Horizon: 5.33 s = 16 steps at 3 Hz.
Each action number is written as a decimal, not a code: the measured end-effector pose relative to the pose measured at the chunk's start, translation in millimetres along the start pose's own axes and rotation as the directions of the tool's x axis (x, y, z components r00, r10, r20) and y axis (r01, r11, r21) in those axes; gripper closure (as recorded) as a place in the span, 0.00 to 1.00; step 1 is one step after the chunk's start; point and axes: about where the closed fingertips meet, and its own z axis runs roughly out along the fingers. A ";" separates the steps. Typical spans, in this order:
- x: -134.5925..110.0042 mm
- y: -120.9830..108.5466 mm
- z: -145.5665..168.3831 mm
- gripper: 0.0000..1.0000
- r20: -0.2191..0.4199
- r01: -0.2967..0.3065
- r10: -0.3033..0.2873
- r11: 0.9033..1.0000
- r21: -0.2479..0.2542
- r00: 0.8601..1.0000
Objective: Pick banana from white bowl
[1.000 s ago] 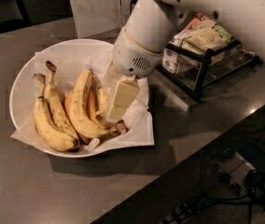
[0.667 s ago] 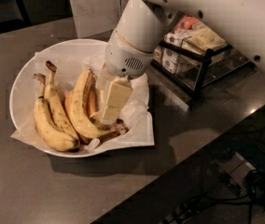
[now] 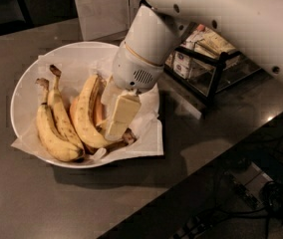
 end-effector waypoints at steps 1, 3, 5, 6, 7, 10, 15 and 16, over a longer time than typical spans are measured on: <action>7.6 11.2 4.0 0.30 0.023 -0.026 0.026 1.000 -0.002 0.999; 22.9 16.6 3.7 0.54 0.034 -0.062 0.062 0.998 0.015 0.998; 26.0 7.0 -4.9 1.00 0.016 -0.051 0.050 0.998 0.040 0.999; 26.0 7.0 -4.9 1.00 0.016 -0.051 0.050 0.998 0.040 0.999; 13.4 10.0 -12.5 1.00 -0.010 -0.019 0.019 0.998 0.059 1.000; -21.4 15.1 -39.5 1.00 -0.072 0.094 -0.086 0.988 0.124 0.994; -5.5 11.4 -23.9 0.59 -0.036 0.066 -0.063 0.996 0.066 0.997; -3.5 7.2 -21.9 0.35 -0.031 0.059 -0.058 0.996 0.064 0.998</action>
Offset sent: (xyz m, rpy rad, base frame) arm -0.0200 -0.0306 -0.0225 0.0447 0.0481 -0.0929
